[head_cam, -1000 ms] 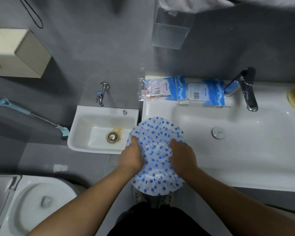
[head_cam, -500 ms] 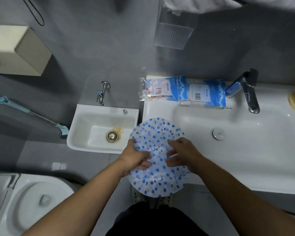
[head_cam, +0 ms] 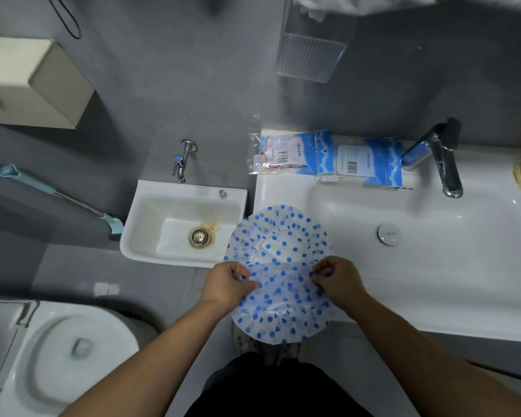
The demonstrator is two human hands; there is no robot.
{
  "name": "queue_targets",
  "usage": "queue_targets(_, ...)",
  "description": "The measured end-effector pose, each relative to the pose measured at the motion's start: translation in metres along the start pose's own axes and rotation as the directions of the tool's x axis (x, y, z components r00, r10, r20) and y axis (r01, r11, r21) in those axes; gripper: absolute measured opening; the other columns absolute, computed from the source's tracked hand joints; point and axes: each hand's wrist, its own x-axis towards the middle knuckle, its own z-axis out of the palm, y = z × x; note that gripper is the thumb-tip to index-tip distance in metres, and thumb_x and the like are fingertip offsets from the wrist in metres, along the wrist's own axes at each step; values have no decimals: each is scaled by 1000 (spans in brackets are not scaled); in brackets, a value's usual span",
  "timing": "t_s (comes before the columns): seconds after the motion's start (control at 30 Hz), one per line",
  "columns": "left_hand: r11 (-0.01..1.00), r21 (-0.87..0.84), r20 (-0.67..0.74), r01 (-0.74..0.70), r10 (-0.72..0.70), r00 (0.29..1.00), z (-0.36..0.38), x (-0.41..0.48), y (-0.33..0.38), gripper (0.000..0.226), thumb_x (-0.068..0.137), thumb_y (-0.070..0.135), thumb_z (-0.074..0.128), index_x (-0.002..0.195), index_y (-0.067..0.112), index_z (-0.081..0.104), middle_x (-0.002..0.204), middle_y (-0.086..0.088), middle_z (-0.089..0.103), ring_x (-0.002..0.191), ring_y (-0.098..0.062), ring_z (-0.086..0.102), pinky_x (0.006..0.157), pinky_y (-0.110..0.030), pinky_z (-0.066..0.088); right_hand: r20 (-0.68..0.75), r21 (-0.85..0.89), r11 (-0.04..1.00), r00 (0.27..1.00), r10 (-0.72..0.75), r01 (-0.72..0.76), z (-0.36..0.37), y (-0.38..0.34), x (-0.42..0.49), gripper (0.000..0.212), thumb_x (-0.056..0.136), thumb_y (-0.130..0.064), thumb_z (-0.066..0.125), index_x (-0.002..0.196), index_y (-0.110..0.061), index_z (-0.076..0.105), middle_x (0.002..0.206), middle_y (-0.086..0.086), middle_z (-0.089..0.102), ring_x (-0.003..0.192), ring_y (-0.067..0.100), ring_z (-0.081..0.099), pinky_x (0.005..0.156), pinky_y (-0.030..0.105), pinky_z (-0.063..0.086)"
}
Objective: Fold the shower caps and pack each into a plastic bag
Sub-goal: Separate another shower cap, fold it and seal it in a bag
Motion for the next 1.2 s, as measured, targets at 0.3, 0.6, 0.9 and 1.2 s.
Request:
queue_targets(0.3, 758, 650, -172, -58, 221, 960, 11, -6, -5, 88, 68, 56, 77, 141, 24, 39, 127, -5, 43, 122, -24, 43, 102, -36, 43, 85, -562, 761, 937, -337, 325, 12, -54, -37, 20, 94, -29, 55, 89, -16, 70, 82, -1, 68, 66, 9, 62, 65, 23, 53)
queue_targets(0.6, 960, 281, -63, 0, 19, 998, 0, -1, 0, 37, 71, 36, 84, 91, 15, 62, 90, -1, 68, 81, -19, 66, 69, -29, 48, 512, 166, 853, 783, 354, -495, 39, -68, -35, 61, 101, -50, 29, 127, 0, 54, 126, 23, 62, 103, 29, 62, 81, 32, 50)
queue_targets(0.9, 676, -561, 494, 478, -189, 849, 20, -23, 22, 27, 94, 30, 64, 107, 7, 65, 90, -19, 69, 80, -28, 71, 71, -42, 62, 596, 355, 722, 739, 315, -594, 39, -41, -18, 73, 92, -68, 27, 129, -14, 58, 126, 16, 66, 110, 29, 66, 91, 45, 54)
queue_targets(1.2, 509, -692, 513, 513, -153, 845, 28, -18, 2, 36, 94, 27, 52, 121, 5, 65, 113, -16, 71, 112, -30, 64, 96, -59, 51, 437, -35, 971, 870, 228, -237, 24, -65, -29, 49, 99, -54, 30, 96, -17, 61, 85, 2, 65, 78, 18, 67, 76, 35, 59)
